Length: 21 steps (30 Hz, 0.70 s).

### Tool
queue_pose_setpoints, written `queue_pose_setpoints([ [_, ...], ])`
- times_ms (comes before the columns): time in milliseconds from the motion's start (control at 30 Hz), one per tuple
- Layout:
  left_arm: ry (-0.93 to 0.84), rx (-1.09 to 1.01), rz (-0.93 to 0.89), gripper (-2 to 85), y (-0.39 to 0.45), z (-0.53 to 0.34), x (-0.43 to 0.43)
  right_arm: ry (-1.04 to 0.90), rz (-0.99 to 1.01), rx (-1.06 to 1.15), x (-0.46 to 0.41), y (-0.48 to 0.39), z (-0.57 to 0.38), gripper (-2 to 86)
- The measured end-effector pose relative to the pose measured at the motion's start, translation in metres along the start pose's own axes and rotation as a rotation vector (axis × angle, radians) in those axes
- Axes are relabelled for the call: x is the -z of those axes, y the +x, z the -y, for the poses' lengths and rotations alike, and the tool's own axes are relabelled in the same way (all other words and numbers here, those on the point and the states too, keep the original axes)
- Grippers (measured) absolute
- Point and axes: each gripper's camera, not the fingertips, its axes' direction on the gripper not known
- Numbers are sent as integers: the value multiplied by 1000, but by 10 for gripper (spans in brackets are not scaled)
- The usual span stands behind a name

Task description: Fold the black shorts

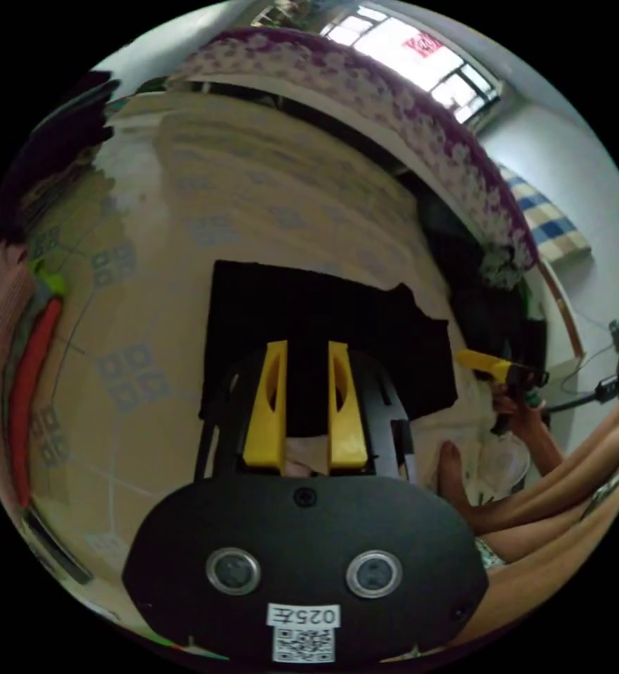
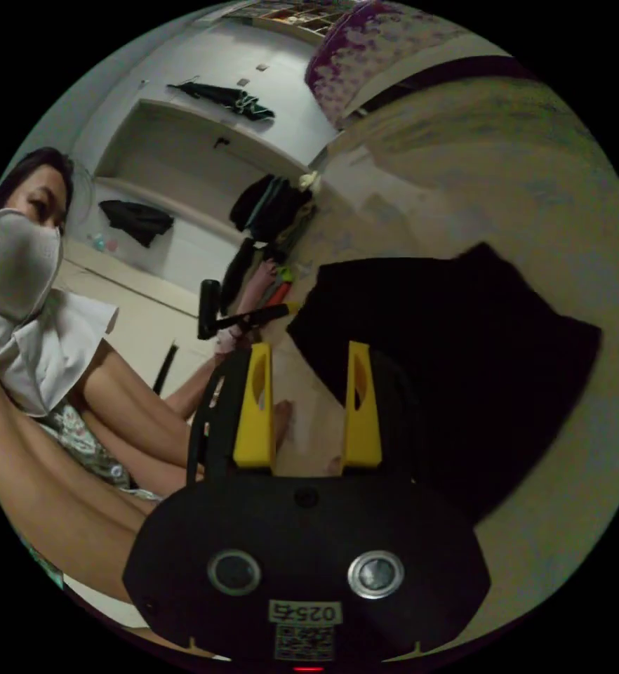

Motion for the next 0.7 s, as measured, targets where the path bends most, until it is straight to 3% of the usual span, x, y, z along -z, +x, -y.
queue_pose_setpoints([
  [133,-172,-8,86,58,4,16,-44,97,-261,-143,40,19,-24,161],
  [267,-188,-49,198,12,15,17,-50,148,-392,-256,55,40,-33,173],
  [367,-194,-105,248,-5,33,16,-35,164,-345,-339,55,65,-32,173],
  [500,-174,19,234,-11,28,5,-4,166,-222,-385,46,93,-19,169],
  [633,-187,74,249,8,0,-19,-36,184,-62,-397,41,116,0,159],
  [700,-103,82,241,33,2,-24,-26,190,-37,-404,43,121,8,160],
])
